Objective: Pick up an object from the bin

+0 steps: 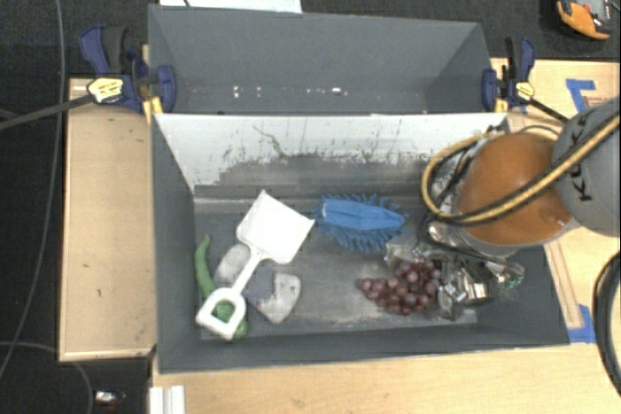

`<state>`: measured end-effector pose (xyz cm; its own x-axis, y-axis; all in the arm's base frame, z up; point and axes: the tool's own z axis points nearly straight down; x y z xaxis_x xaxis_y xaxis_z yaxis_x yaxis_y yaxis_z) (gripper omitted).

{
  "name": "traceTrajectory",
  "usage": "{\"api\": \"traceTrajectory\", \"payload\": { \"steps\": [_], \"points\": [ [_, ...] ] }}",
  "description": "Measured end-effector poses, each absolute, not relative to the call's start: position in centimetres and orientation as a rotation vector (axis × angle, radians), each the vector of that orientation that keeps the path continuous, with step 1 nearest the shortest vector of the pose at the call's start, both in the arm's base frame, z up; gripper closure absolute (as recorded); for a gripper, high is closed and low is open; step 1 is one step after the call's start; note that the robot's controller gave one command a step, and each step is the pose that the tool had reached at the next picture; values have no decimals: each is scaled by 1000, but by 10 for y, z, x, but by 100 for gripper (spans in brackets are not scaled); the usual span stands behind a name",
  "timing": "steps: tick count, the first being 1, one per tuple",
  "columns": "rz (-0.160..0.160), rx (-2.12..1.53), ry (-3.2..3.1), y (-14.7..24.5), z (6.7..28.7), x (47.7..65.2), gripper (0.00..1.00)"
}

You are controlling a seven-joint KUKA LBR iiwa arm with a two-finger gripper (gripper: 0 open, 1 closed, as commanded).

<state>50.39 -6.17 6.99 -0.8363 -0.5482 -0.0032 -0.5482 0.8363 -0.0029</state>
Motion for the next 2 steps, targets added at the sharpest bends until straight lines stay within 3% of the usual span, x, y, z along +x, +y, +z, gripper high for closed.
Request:
{"api": "traceTrajectory", "payload": {
  "steps": [1, 2],
  "points": [
    [5, -800, 3042, -41, 70, 501, 100],
    [5, -801, 3042, -41, 70, 501, 100]
  ]
}}
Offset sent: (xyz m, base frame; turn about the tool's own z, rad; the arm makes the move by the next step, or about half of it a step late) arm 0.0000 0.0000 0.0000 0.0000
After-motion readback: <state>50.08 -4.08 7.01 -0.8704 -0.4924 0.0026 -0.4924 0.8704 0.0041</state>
